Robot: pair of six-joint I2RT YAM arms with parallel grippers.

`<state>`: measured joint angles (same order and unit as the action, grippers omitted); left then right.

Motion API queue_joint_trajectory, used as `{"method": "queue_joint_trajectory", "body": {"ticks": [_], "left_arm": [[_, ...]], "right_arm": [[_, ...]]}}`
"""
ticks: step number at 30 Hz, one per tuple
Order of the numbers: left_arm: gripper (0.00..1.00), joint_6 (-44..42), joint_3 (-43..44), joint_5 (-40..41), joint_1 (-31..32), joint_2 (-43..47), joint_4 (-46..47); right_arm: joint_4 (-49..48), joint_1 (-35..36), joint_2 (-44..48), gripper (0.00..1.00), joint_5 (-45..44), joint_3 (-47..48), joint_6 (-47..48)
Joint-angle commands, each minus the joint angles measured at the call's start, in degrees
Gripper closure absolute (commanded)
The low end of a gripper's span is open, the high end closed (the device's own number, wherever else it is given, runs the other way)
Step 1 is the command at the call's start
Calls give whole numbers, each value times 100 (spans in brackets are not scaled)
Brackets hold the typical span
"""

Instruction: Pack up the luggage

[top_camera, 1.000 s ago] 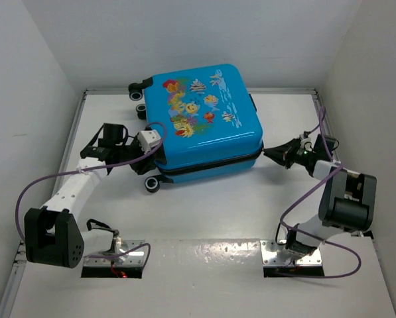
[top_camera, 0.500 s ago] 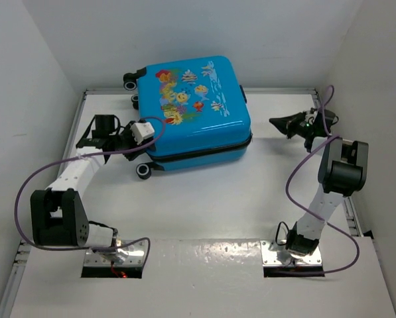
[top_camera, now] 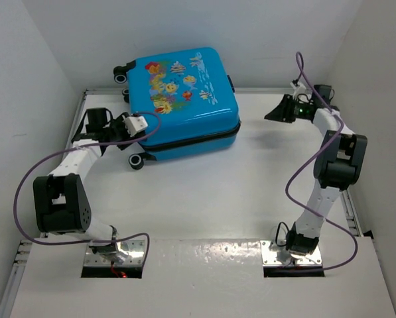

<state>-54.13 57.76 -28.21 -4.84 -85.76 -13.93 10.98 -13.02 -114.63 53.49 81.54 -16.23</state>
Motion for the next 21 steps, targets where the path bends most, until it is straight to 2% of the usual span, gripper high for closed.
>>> {"method": "queue_joint_trajectory", "body": {"ticks": [1,3,5,8,11,13,15,17,18,19,20,21], "left_arm": [[100,-79,-274,1475,-886,-679,-839],[100,-290,-213,1529,-1105,-906,-839],[100,-475,-151,1599,-1273,-969,-917],[100,-1238,-229,1362,-1589,-970,-1024],[100,-2179,-528,1239,-1853,-741,-1024],[100,-2583,-634,1099,-2028,-663,-1119],[100,-2743,-634,897,-2108,-662,-1234],[99,-2743,-564,791,-2109,-662,-1305],[93,-2743,-494,703,-2109,-740,-1383],[91,-2743,-424,702,-2109,-741,-1436],[91,-2743,-423,642,-2109,-880,-1437],[86,-2743,-354,641,-2109,-934,-1437]], "right_arm": [[2385,-289,-461,66,310,1141,3579],[2882,-307,-613,65,486,1512,3828],[2621,-246,-613,61,530,1410,3733],[1515,-17,-368,59,513,926,3267],[1459,237,-437,58,776,934,3047],[1477,500,-464,52,1205,926,3064],[1486,764,-341,51,1295,681,3336],[1652,1046,-227,51,1278,574,4134],[1870,1256,-235,51,1208,591,4354],[2003,1258,-331,51,1207,644,4809],[2230,1562,-410,51,1251,844,5135],[2450,1591,-568,51,1242,968,5426]]}}
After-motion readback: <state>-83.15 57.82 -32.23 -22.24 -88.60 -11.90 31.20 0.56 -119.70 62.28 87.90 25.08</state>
